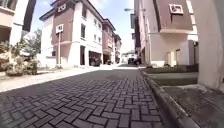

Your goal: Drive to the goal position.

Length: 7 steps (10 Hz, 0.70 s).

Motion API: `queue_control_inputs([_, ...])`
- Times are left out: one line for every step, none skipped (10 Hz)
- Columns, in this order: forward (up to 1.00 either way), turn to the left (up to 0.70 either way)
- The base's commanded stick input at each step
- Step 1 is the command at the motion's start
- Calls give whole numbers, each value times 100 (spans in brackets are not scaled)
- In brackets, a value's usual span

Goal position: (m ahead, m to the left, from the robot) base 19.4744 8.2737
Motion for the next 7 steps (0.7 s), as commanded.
queue_control_inputs([50,0])
queue_control_inputs([50,0])
queue_control_inputs([50,0])
queue_control_inputs([50,0])
queue_control_inputs([50,0])
queue_control_inputs([50,0])
queue_control_inputs([50,0])
